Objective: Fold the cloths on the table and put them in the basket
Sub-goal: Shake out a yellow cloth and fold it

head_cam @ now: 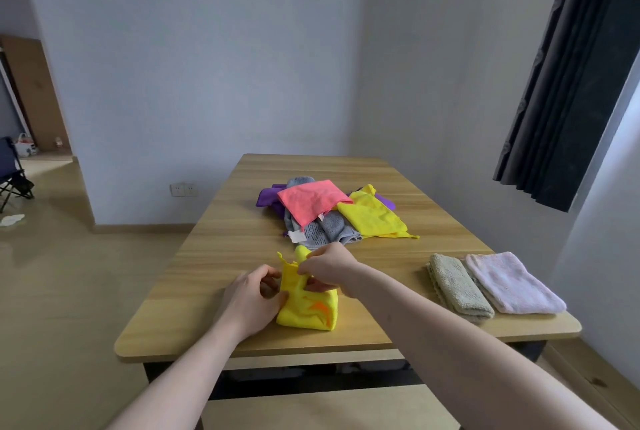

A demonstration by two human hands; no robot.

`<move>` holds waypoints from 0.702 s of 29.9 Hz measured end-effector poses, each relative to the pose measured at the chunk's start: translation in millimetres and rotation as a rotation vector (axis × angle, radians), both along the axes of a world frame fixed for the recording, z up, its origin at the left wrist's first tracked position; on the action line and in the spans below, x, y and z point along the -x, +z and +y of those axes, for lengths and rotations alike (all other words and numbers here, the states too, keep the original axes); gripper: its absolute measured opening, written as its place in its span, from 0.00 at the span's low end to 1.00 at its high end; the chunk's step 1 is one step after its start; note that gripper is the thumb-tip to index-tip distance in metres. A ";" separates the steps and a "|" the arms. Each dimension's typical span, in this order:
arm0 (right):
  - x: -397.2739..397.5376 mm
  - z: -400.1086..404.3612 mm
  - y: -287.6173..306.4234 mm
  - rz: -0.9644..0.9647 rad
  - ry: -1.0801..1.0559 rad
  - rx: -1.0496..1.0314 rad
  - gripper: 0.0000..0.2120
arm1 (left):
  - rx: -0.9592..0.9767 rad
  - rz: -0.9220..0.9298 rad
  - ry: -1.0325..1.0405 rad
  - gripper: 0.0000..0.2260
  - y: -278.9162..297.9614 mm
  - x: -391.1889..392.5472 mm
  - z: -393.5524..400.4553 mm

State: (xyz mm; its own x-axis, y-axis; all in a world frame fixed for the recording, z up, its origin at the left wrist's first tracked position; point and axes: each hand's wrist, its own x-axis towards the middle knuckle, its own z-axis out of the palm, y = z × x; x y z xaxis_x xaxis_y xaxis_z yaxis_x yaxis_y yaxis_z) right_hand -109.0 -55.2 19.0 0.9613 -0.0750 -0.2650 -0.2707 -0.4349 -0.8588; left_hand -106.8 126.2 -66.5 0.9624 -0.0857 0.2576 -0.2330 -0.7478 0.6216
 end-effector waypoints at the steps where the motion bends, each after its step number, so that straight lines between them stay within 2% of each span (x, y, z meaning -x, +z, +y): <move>1: 0.2 3.3 -2.4 0.007 0.010 0.003 0.08 | 0.014 0.008 0.001 0.12 0.0 -0.5 0.6; 4: 4.1 8.5 -7.4 0.029 0.048 0.017 0.08 | 0.074 0.022 -0.002 0.08 1.5 -1.1 0.8; 6: 6.3 9.9 -12.1 0.038 0.075 0.036 0.18 | 0.091 0.015 0.001 0.03 2.1 -1.7 0.4; 9: 10.1 9.7 -19.6 0.007 0.125 0.052 0.29 | 0.105 0.021 0.024 0.04 1.0 -2.8 -0.2; 11: 15.4 6.3 -20.5 -0.083 0.168 0.087 0.34 | 0.120 0.032 0.026 0.06 0.9 -2.4 -0.4; 13: 22.2 0.9 -20.0 -0.254 0.193 0.171 0.38 | 0.154 0.034 0.020 0.10 0.6 -2.0 0.0; 15: 27.5 -4.6 -19.9 -0.418 0.191 0.305 0.39 | 0.158 0.037 0.018 0.11 -0.5 -1.9 0.1; 17: 29.1 -9.1 -22.8 -0.496 0.225 0.485 0.43 | 0.143 0.043 0.021 0.12 -0.3 -0.6 -0.4; 21: 31.1 -14.1 -30.6 -0.342 0.301 0.588 0.48 | 0.154 0.050 0.032 0.12 1.5 1.2 -2.2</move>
